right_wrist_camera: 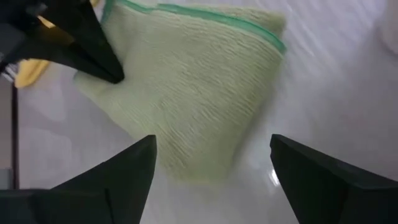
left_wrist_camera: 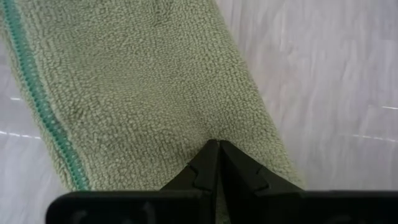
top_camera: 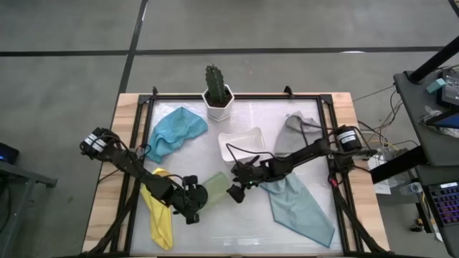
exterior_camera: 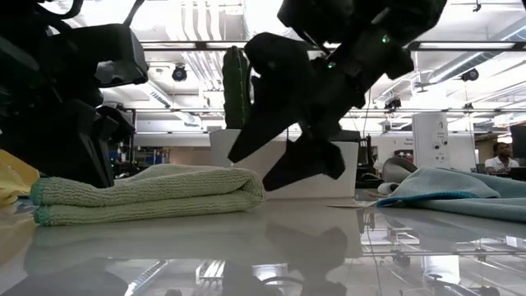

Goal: Fold microfiber towels
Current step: Put the green towel into the bin

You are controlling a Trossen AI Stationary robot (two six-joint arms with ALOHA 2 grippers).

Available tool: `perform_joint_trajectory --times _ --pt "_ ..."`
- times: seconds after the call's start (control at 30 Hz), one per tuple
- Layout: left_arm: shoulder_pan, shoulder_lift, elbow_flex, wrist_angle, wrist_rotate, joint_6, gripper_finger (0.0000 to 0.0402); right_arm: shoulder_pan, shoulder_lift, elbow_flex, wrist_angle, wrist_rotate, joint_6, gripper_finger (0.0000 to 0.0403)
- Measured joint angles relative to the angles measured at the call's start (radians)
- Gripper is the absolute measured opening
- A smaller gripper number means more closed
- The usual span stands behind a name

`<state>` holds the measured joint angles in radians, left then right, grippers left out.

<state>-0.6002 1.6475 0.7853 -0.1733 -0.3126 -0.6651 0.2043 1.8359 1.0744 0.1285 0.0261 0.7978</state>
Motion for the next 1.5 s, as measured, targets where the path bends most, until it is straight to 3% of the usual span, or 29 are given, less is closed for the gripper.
perform_joint_trajectory --times 0.43,0.7,1.1,1.4,1.5 --pt "-0.002 0.002 -0.002 0.009 0.001 0.004 0.0004 -0.011 0.110 0.004 0.211 -0.004 -0.025 0.0302" --pt "-0.002 0.003 -0.003 0.013 0.001 0.018 0.0004 -0.017 0.173 0.068 0.278 -0.099 -0.051 0.0285" --pt "-0.004 0.003 -0.003 0.018 0.001 0.019 0.0004 -0.030 0.206 0.113 0.272 -0.135 -0.080 0.0174" --pt "-0.004 0.004 -0.003 0.020 -0.003 0.019 0.0004 -0.032 0.206 0.111 0.275 -0.148 -0.101 0.0031" --pt "-0.004 -0.001 -0.002 0.015 -0.003 0.019 0.0004 -0.033 0.205 0.109 0.274 -0.160 -0.109 0.0024"
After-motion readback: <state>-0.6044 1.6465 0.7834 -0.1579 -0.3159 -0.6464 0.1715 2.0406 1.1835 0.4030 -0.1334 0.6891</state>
